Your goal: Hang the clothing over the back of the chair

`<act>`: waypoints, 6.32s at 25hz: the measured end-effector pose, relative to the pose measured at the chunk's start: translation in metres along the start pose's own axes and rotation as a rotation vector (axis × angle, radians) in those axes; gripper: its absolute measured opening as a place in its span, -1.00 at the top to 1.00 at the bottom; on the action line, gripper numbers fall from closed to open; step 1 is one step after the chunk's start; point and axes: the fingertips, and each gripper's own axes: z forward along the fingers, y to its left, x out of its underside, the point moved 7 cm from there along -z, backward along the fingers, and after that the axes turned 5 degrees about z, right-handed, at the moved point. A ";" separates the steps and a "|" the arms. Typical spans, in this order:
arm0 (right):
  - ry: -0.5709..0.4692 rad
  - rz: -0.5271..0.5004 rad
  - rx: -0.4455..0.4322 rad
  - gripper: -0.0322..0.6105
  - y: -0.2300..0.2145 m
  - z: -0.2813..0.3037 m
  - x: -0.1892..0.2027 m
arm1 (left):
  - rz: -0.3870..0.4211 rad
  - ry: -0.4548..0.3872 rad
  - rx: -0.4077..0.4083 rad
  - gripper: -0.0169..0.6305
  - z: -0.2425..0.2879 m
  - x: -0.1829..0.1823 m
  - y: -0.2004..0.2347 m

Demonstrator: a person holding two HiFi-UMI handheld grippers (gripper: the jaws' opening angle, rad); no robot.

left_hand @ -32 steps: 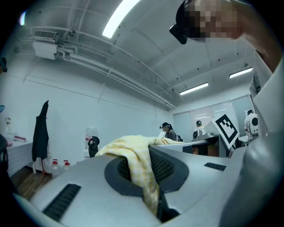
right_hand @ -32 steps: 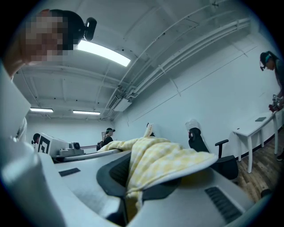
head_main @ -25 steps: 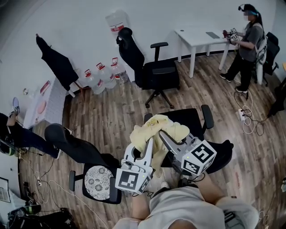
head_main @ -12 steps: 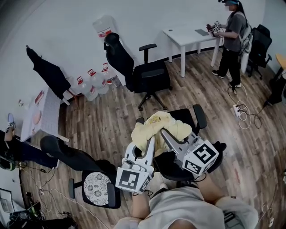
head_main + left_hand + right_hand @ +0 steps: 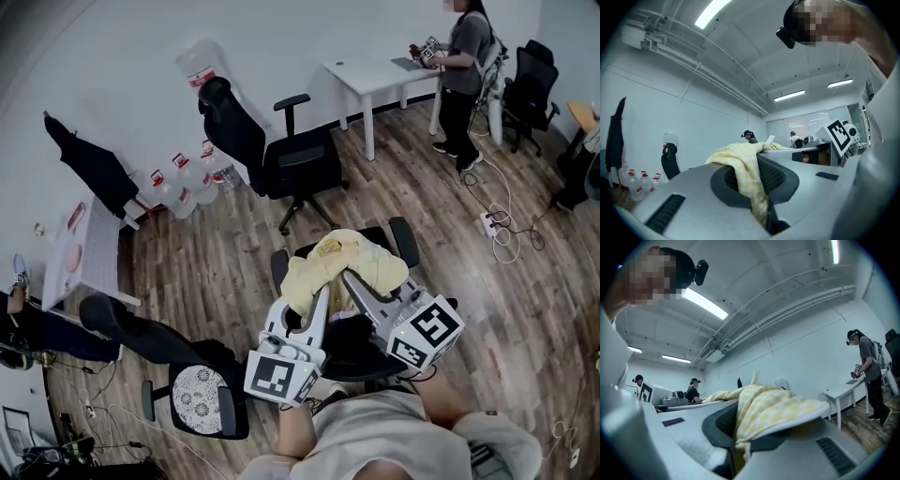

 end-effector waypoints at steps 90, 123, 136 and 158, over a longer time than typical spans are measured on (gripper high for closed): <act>0.241 0.158 -0.024 0.79 0.068 -0.206 0.106 | -0.139 0.171 -0.090 0.84 -0.107 0.081 -0.192; 0.280 0.130 0.107 0.79 0.052 -0.200 0.157 | -0.165 0.203 -0.080 0.84 -0.102 0.138 -0.185; 0.263 0.106 0.133 0.78 0.046 -0.192 0.170 | -0.163 0.202 -0.085 0.84 -0.098 0.154 -0.177; 0.225 -0.006 0.167 0.65 0.042 -0.193 0.175 | -0.118 0.183 -0.092 0.83 -0.096 0.159 -0.179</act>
